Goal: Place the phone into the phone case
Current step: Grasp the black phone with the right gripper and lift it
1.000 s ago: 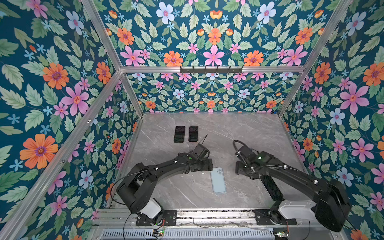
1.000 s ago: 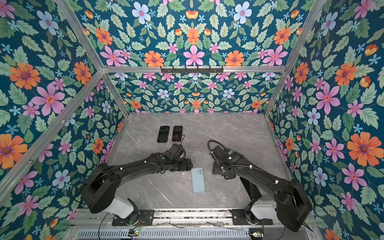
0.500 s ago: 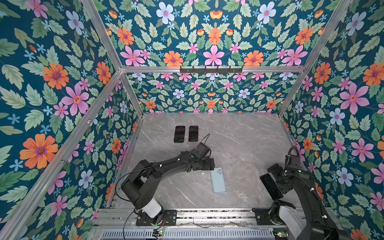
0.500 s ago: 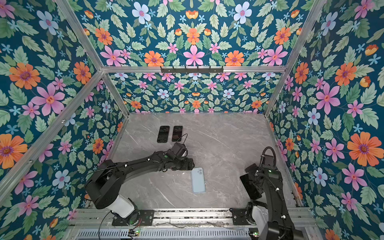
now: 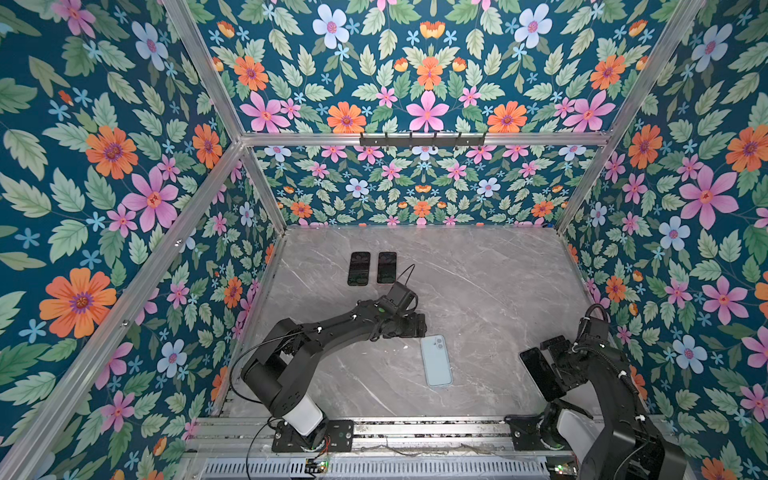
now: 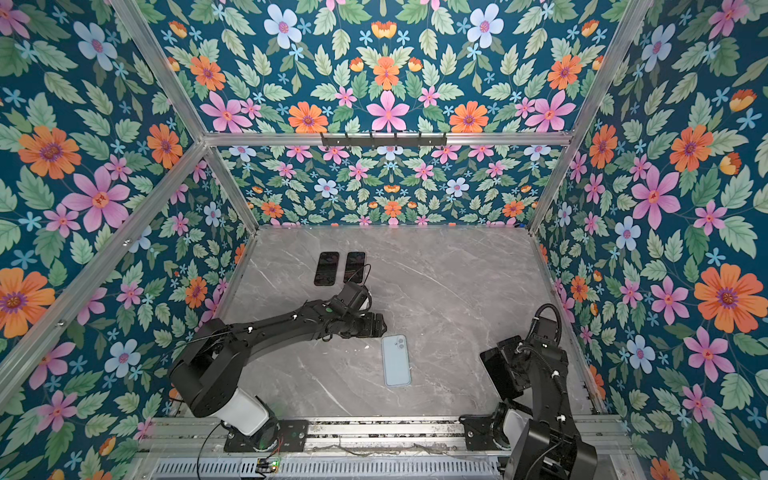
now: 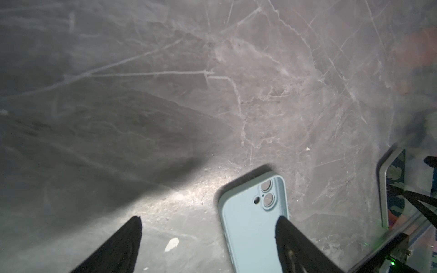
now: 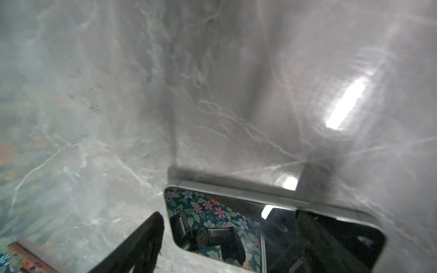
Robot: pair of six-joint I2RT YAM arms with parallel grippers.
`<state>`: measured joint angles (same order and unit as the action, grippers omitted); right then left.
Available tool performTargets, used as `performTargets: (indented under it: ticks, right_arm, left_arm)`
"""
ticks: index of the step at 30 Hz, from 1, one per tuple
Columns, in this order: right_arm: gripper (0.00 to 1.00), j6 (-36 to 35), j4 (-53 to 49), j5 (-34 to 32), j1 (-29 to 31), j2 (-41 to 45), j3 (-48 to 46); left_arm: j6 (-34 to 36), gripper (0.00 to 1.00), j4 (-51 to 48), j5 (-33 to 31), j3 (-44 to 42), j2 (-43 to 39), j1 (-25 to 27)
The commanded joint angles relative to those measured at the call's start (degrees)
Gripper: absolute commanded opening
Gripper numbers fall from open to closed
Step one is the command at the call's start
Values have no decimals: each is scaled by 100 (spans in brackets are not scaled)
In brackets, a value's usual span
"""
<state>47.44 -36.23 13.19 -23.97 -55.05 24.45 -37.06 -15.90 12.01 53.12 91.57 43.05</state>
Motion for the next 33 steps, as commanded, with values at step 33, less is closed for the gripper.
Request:
performTargets:
  ticks: [33]
  right_arm:
    - [89, 415, -136, -308, -225, -601, -73]
  left_arm:
    - [243, 90, 263, 296, -333, -432, -272]
